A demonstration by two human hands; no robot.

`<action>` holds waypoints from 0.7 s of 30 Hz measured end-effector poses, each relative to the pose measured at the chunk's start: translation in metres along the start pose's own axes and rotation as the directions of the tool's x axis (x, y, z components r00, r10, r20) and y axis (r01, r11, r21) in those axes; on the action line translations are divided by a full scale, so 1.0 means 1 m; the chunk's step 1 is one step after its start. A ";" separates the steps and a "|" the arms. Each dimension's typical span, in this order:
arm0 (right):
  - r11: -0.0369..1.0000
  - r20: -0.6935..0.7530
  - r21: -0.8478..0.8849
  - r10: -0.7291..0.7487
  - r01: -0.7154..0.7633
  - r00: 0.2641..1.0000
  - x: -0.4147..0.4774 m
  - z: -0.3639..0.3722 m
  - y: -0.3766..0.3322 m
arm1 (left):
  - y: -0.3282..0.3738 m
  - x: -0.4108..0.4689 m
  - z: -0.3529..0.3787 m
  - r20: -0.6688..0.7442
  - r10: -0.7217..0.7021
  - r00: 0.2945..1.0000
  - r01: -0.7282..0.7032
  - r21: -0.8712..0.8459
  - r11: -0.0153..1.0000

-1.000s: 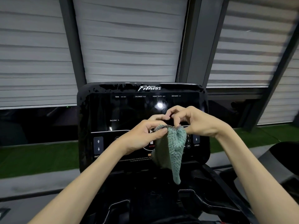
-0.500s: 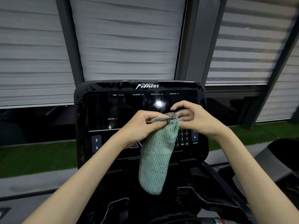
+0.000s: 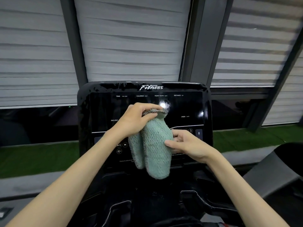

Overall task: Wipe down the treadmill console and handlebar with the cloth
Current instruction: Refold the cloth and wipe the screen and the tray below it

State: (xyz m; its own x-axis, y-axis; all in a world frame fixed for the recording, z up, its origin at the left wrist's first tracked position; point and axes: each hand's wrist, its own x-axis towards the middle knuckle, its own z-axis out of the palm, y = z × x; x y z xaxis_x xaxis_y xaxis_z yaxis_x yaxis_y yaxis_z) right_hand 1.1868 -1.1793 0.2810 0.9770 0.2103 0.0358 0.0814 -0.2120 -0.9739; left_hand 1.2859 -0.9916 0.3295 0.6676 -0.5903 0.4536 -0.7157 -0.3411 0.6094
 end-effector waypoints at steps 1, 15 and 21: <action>1.000 0.001 0.028 -0.001 0.001 1.000 -0.002 0.000 -0.001 | -0.004 0.000 -0.001 0.005 -0.012 1.000 0.012 0.044 0.999; 0.991 -0.101 -0.130 -0.008 -0.005 0.995 -0.007 0.003 -0.020 | -0.027 -0.018 0.018 -0.009 -0.207 0.978 0.205 -0.119 0.972; 0.997 -0.162 -0.043 0.051 -0.059 0.985 0.000 0.000 -0.015 | -0.018 -0.047 0.042 0.338 -0.113 0.934 0.200 -0.234 0.952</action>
State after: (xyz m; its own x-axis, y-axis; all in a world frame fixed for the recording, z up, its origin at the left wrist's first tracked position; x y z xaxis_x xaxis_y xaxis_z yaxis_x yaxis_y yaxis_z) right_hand 1.1851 -1.1761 0.2952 0.9989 0.0416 0.0218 0.0321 -0.2648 -0.9638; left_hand 1.2587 -0.9889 0.2699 0.6356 -0.7602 0.1350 -0.4996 -0.2716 0.8226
